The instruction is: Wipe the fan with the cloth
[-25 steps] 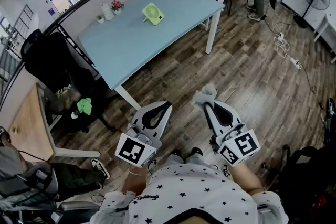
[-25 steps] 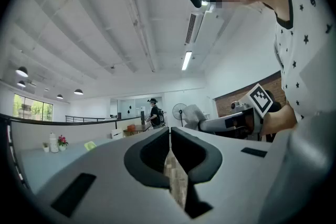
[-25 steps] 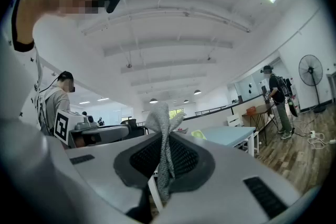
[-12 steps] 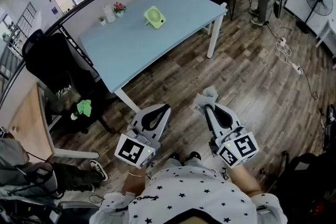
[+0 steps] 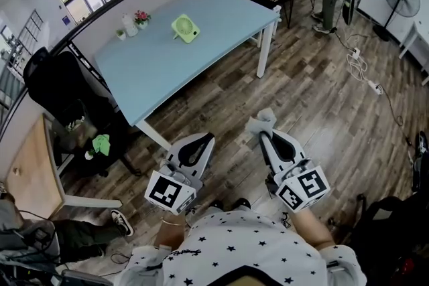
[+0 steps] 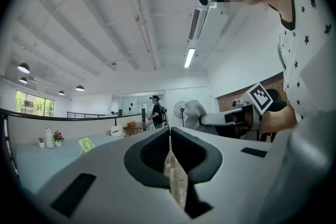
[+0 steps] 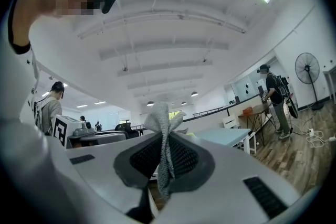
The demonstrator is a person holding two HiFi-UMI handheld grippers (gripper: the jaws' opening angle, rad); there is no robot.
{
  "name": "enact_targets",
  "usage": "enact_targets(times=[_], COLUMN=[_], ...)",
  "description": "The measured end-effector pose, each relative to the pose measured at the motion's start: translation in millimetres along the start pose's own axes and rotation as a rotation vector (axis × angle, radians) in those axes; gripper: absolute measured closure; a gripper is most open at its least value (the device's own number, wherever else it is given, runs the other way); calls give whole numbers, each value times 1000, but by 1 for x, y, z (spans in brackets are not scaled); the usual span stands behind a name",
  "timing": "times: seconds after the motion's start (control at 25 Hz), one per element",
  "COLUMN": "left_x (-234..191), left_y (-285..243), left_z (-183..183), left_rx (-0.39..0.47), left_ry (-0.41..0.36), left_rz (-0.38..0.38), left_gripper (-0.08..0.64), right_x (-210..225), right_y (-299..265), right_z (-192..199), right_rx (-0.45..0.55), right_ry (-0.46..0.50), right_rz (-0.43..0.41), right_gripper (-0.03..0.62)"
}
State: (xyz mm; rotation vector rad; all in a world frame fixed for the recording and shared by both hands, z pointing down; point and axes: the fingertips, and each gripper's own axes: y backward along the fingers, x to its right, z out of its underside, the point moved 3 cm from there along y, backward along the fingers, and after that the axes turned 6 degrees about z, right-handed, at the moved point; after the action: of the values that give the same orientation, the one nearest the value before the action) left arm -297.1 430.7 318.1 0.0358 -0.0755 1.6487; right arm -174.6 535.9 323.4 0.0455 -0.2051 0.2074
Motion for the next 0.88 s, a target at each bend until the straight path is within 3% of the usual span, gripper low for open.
enact_targets(times=[0.32,0.56,0.88], left_x=[19,19,-15], left_y=[-24,-20,-22], left_z=[-2,2,10], left_rx=[-14,-34,-22], left_ry=[-11,-14,22], left_rz=[-35,-90,-164], left_gripper=[526,526,526], right_x=[37,42,48], right_y=[8,1,-34], right_z=[-5,2,10], right_rx=[1,-12,-55], right_ry=[-111,-121,-110], right_rz=[-39,-85,-118], right_gripper=[566,566,566])
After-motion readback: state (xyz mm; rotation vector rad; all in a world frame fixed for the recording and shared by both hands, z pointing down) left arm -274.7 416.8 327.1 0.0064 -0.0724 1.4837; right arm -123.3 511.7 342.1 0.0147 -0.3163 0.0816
